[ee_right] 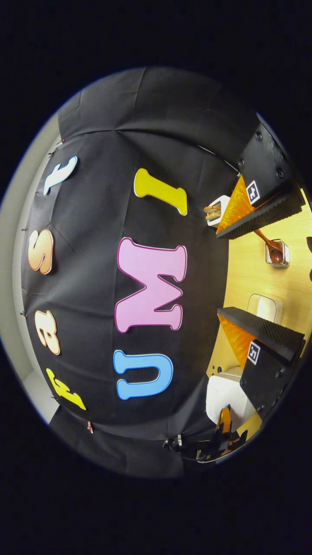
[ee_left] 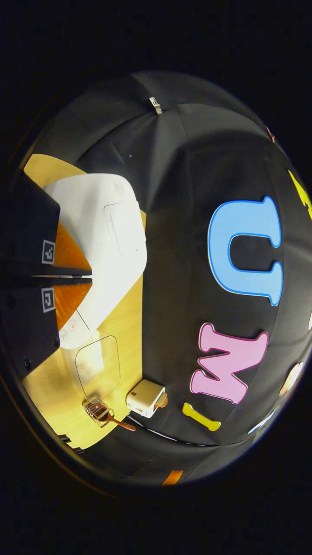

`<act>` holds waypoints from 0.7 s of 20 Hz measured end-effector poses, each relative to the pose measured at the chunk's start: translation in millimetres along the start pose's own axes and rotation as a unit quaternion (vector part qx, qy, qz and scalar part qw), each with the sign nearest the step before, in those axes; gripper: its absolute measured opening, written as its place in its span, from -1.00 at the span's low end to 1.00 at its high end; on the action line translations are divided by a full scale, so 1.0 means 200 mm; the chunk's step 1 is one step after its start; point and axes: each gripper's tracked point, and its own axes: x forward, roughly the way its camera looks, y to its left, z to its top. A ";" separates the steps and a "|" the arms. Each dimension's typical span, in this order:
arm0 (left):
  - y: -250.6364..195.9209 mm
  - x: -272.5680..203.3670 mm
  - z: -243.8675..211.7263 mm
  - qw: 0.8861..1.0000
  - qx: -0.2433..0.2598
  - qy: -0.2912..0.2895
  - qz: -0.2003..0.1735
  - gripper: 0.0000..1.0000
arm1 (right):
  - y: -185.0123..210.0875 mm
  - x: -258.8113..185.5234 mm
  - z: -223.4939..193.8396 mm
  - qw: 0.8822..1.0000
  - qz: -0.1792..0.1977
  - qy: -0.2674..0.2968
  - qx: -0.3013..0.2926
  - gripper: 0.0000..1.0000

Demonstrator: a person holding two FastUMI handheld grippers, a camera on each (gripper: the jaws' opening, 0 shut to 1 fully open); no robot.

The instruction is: Close the left gripper, press the button to open the rice cooker; take a wooden spoon from the chopstick holder with the right hand, scoop a spoonful of rice and pour it into the rice cooker, then put the wooden spoon back into the chopstick holder.

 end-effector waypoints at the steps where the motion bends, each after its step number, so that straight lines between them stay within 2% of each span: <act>1: 0.00 0.02 -0.03 1.000 0.006 0.007 0.002 -0.89 | -0.01 -0.01 0.00 1.000 -0.002 0.001 0.001 0.95; 8: 0.03 0.02 0.01 1.000 0.012 -0.008 0.022 -0.89 | -0.04 0.00 -0.02 1.000 -0.006 0.007 -0.003 0.95; 11: 0.05 0.03 -0.06 1.000 0.001 0.014 0.022 -0.89 | -0.01 0.02 -0.03 1.000 -0.001 0.010 -0.002 0.95; 14: 0.05 0.03 -0.06 1.000 -0.003 0.012 0.016 -0.88 | 0.00 0.04 -0.03 1.000 0.003 0.011 -0.002 0.95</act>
